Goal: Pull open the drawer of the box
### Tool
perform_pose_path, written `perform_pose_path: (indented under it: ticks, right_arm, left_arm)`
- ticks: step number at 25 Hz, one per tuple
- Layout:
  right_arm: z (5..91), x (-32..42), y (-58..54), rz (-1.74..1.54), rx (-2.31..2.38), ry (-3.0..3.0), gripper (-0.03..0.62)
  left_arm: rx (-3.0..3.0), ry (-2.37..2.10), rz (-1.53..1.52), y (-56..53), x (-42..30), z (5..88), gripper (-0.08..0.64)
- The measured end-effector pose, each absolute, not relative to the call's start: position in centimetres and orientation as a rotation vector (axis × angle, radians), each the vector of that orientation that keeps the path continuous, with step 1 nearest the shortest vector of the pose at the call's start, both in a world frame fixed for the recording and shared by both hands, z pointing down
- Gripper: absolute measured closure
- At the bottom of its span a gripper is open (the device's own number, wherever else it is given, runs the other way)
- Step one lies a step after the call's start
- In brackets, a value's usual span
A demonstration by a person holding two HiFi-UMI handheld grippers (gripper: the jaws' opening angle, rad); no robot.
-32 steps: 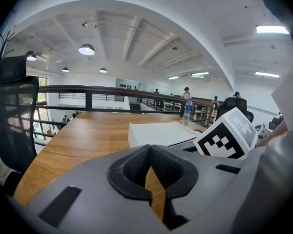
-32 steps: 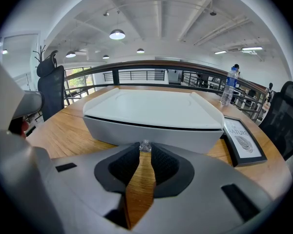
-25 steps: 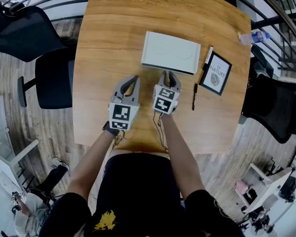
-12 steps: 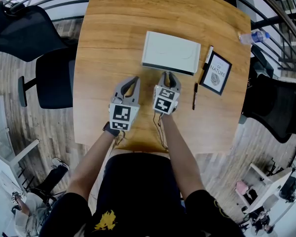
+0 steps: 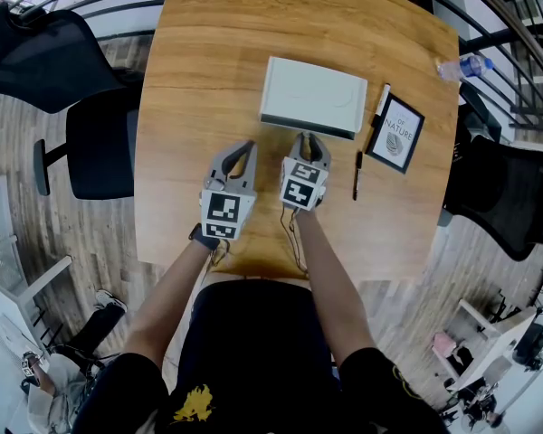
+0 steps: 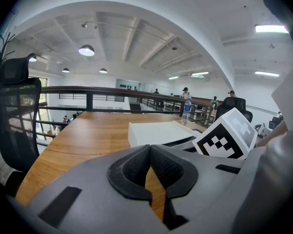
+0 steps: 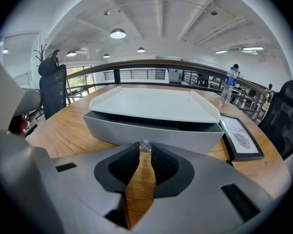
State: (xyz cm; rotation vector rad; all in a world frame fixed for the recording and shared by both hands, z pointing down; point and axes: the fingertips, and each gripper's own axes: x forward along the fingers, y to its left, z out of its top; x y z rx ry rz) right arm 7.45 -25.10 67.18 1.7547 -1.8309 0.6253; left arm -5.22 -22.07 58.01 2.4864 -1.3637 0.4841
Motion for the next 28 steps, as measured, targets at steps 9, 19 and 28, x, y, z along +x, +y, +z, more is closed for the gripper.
perform_pose_path:
  ticks: [9,19,28]
  right_arm:
    - [67.2,7.5,-24.2,0.631,1.747,-1.827,0.525]
    - [67.3,7.3,-22.9,0.634,1.74,-1.827,0.525]
    - [67.6,7.1,-21.5,0.636,1.732,-1.818,0.525]
  left_arm:
    - [2.49,-1.371,0.481,-21.4,-5.2,57.7,0.541]
    - [2.487,-1.365,0.491,-19.7,-5.3,57.8,0.541]
    - [2.481,-1.384,0.485,-18.5,-5.9,57.3,0.541]
